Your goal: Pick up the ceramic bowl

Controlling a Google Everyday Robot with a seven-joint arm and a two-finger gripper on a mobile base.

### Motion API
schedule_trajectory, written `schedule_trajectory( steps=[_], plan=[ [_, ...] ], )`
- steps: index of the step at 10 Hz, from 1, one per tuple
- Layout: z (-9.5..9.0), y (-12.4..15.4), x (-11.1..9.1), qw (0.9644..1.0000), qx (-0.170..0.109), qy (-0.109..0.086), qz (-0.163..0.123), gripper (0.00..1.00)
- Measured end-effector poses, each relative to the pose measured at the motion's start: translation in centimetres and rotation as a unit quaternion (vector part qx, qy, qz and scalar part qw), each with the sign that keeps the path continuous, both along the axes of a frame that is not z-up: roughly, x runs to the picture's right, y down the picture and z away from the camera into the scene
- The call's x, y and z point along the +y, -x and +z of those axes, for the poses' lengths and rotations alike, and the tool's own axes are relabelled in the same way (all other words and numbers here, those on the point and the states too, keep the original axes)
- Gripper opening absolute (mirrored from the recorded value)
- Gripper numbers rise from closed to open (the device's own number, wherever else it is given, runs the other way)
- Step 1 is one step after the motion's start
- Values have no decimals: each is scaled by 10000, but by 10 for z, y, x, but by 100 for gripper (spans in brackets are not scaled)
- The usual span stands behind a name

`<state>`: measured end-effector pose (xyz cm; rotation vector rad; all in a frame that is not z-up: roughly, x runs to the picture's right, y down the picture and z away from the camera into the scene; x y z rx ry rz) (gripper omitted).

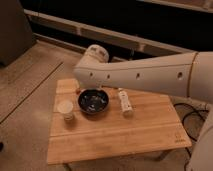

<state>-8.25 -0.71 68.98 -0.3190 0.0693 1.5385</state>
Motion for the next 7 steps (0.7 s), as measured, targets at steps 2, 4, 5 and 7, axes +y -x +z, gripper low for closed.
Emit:
schedule_trajectory(
  steps=[2, 4, 5, 7],
  plan=[
    [9, -4, 0, 9999, 37, 92, 45, 65],
    [45, -34, -3, 9987, 215, 358, 294, 65],
    [58, -46, -6, 9977, 246, 444, 439, 65],
    [91, -78, -12, 9936, 221, 619, 915, 65]
  ],
)
